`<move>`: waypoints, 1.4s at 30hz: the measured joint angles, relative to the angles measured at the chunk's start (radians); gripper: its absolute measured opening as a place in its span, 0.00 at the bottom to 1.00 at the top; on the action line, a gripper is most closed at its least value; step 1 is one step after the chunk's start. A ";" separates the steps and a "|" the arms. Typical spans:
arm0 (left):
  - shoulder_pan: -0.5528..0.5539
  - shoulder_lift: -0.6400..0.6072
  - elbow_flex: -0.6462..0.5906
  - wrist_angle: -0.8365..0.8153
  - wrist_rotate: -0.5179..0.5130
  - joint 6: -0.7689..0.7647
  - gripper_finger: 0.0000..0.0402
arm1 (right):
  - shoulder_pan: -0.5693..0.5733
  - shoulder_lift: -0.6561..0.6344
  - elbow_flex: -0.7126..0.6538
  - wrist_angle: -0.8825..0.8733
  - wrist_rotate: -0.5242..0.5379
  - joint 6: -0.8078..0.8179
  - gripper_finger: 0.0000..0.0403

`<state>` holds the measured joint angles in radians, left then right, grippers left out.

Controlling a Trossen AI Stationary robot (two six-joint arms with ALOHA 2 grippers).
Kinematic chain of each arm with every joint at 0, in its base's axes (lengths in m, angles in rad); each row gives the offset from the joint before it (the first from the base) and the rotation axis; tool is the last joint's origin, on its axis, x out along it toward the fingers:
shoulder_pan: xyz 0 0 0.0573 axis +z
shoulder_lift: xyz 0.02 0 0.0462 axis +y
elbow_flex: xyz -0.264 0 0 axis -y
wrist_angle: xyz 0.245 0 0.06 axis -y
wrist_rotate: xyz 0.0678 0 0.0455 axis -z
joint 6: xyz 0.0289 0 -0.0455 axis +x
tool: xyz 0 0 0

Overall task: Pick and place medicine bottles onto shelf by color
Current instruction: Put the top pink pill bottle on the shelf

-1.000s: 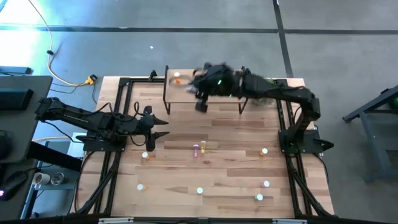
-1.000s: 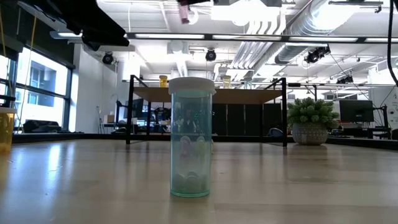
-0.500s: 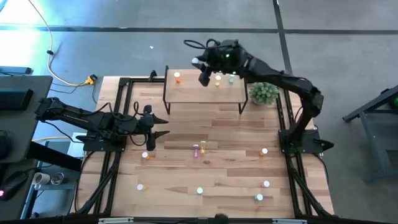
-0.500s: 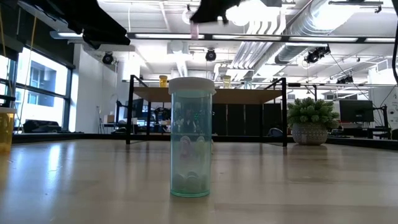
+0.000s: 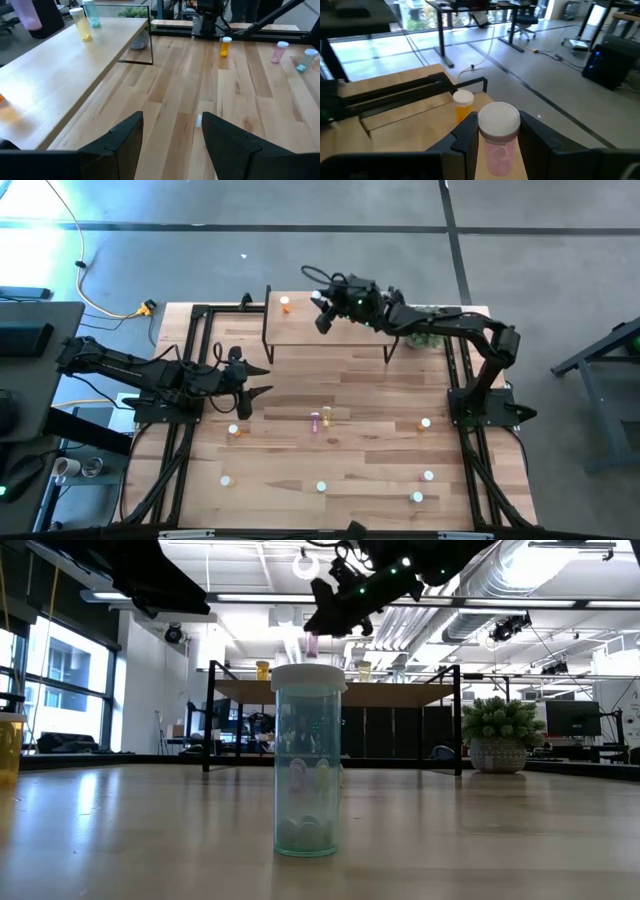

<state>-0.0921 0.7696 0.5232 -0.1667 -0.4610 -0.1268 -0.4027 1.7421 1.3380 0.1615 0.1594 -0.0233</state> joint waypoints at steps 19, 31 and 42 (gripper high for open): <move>0.000 0.000 0.000 -0.001 0.000 0.000 0.48 | 0.056 0.131 0.000 0.103 0.229 0.128 0.25; 0.000 0.000 0.000 -0.001 0.000 -0.003 0.48 | 0.054 0.144 0.000 0.061 0.244 0.112 0.25; 0.000 0.000 0.000 -0.001 0.001 -0.027 0.48 | 0.054 0.144 0.000 0.054 0.244 0.117 0.25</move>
<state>-0.0925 0.7700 0.5232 -0.1680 -0.4599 -0.1535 -0.3489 1.8862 1.3384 0.2157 0.4036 0.0939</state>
